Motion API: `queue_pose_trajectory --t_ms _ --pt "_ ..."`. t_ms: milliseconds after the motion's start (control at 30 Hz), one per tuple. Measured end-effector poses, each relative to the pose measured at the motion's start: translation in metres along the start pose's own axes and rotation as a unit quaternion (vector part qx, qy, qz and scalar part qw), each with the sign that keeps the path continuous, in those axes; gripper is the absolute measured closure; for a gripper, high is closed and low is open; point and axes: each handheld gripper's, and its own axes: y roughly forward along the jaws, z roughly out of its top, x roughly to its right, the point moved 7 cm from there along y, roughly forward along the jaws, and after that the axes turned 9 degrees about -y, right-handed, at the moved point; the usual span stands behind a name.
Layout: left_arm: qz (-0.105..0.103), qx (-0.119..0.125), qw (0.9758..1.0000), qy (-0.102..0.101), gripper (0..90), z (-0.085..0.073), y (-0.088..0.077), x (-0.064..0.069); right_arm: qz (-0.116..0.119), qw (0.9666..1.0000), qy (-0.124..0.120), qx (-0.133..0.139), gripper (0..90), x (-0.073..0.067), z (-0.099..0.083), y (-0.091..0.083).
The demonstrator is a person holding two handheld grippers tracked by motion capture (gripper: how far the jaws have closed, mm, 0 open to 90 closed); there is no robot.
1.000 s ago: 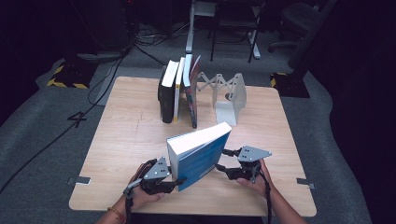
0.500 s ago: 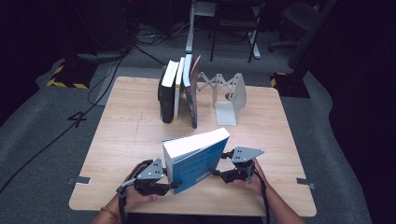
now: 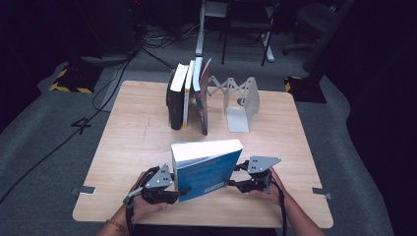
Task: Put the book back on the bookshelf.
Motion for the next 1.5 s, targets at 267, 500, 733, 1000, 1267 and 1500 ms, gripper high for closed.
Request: queue_pose_trajectory --t_ms 267,500,733,1000,1267,1500 --pt "0.014 0.005 0.9999 -0.006 41.6 0.001 -0.002 -0.005 0.025 0.9989 -0.040 -0.005 50.1 -0.013 0.013 -0.005" --pt "0.029 0.017 0.9992 -0.021 35.7 0.008 0.007 -0.012 0.016 0.9992 -0.026 0.027 49.7 -0.013 0.043 -0.002" --pt "0.010 0.017 0.9996 -0.020 29.8 0.020 0.024 -0.015 0.014 0.9991 -0.034 0.022 58.1 -0.016 0.040 -0.014" --pt "-0.011 0.014 0.9998 -0.002 25.1 0.032 0.047 -0.018 -0.005 0.9998 -0.016 0.014 59.9 -0.013 0.030 -0.032" --pt "0.020 -0.028 0.9994 0.008 28.5 0.025 0.065 -0.016 -0.030 0.9995 0.000 0.005 60.0 -0.014 0.013 -0.062" --pt "0.020 -0.044 0.9988 -0.007 31.7 0.017 0.066 -0.017 -0.048 0.9988 0.006 -0.011 58.9 -0.019 0.009 -0.074"
